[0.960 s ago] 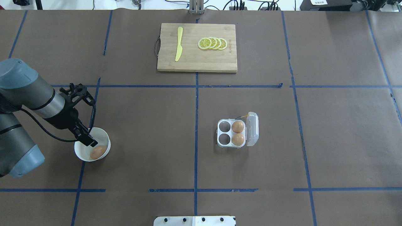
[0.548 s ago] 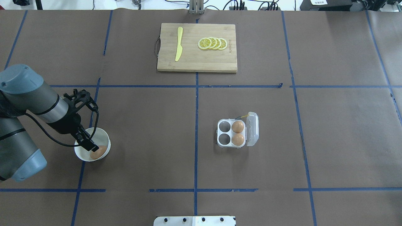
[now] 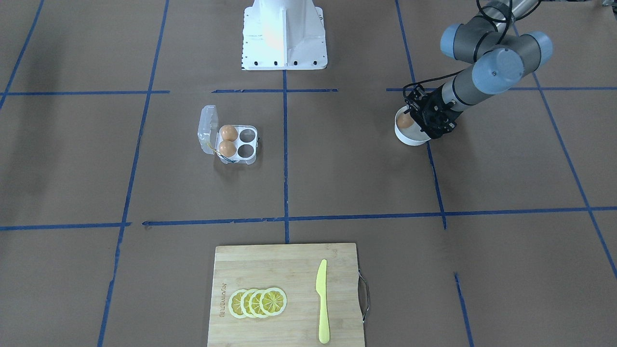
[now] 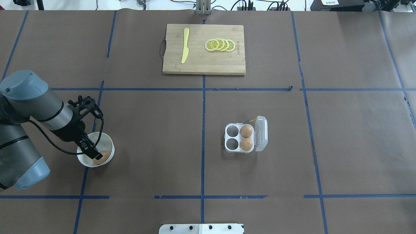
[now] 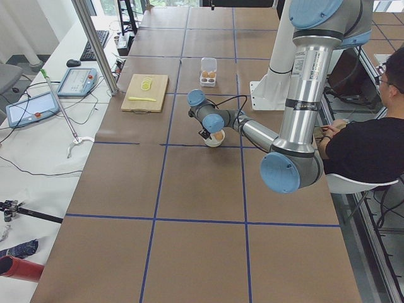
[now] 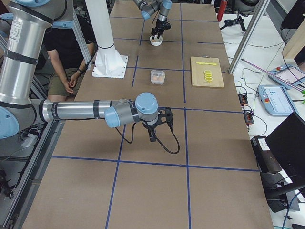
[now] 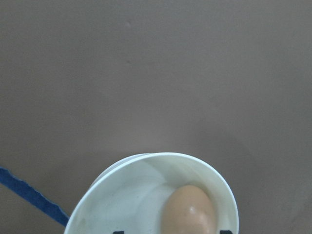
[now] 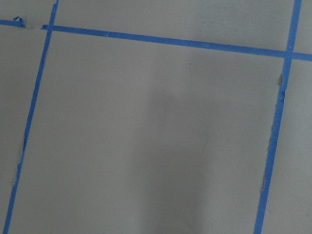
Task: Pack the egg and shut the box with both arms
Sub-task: 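Close the left gripper around the brown egg inside the bowl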
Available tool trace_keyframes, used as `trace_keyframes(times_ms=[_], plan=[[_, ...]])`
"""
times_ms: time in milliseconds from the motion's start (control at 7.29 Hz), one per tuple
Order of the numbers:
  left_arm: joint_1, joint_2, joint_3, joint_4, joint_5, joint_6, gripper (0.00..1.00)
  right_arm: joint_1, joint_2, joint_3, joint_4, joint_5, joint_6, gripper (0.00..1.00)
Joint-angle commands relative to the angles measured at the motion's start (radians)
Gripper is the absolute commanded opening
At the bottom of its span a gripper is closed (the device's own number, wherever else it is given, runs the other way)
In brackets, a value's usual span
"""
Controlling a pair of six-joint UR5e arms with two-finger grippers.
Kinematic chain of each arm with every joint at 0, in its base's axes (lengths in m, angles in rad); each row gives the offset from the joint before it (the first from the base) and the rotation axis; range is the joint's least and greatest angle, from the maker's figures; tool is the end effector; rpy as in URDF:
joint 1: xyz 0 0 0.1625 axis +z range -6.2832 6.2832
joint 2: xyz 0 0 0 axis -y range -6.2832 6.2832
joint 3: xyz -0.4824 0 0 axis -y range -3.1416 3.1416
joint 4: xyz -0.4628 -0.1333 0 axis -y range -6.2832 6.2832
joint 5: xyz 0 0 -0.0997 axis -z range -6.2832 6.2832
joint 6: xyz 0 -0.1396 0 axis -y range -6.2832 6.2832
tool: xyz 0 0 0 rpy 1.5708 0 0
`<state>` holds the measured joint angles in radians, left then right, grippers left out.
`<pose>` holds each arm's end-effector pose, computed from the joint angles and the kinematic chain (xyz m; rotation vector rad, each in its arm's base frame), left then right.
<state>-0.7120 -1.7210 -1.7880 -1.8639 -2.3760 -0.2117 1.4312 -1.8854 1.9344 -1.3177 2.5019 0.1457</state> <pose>0.4648 -0.4443 0.4885 0.1458 1.0160 0.8567 -0.0391 -0.4317 0.6485 0.1457 -0.9541 -0.1350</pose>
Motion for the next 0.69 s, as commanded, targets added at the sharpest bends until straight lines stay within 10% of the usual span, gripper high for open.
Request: trace_keyframes(times_ms=[0, 548], plan=[[0.012, 0.0, 0.007, 0.0, 0.0, 0.0, 0.7, 0.0, -0.001, 0.0, 0.0, 0.0, 0.0, 1.0], [0.019, -0.002, 0.012, -0.001, 0.001, 0.0, 0.69, 0.0, -0.003, -0.008, -0.002, 0.0, 0.0, 1.0]])
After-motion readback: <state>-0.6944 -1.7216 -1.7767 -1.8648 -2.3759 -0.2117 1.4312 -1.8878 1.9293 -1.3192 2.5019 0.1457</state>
